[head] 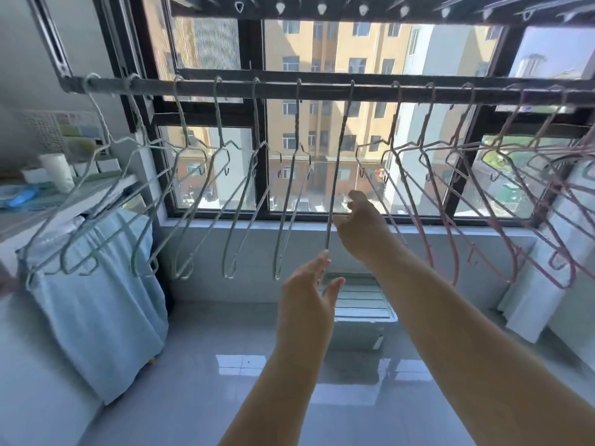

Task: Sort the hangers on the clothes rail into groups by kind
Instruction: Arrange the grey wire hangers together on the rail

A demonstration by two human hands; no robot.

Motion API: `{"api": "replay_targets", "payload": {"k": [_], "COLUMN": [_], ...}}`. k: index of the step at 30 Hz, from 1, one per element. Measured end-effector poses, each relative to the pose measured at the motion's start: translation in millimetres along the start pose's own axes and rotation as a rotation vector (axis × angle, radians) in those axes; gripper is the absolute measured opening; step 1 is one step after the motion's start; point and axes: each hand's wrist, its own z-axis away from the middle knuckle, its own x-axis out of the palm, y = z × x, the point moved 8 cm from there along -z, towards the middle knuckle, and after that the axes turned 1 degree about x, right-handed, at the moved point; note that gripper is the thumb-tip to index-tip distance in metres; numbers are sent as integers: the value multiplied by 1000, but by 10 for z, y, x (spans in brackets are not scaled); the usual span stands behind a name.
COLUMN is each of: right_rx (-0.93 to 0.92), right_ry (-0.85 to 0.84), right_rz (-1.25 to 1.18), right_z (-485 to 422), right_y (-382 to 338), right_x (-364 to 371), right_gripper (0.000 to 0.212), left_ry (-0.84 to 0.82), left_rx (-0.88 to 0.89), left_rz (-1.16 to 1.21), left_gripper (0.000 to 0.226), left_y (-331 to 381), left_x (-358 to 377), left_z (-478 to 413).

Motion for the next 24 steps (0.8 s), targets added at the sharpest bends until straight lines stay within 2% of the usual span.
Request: {"api": "replay_targets", "payload": {"k": [2, 4, 8, 14, 20, 24], "right_rx": [21, 30, 104, 110, 43, -18], "right_ry": [15, 26, -41, -92, -20, 108], "right_rz": [-40, -92, -268, -371, -562, -577], "right_z": [-21, -37, -23, 6, 32, 37], "right_y": [59, 99, 166, 145, 132, 148], "right_x": [37, 62, 193, 373, 406, 340], "right_gripper": [51, 45, 50, 48, 35, 27], "left_ry": [-16, -8, 54, -9, 16, 40], "left_rx": [-10, -9, -6, -49, 51, 86], "left_rz": [-1, -16, -56, -106, -84, -24], "left_gripper": [53, 55, 60, 57, 21, 14], "left_y": [-5, 8, 9, -83, -28, 36], "left_x": [36, 50, -30, -68, -121, -133], "left_z": [-21, -44, -90, -61, -15, 10]}}
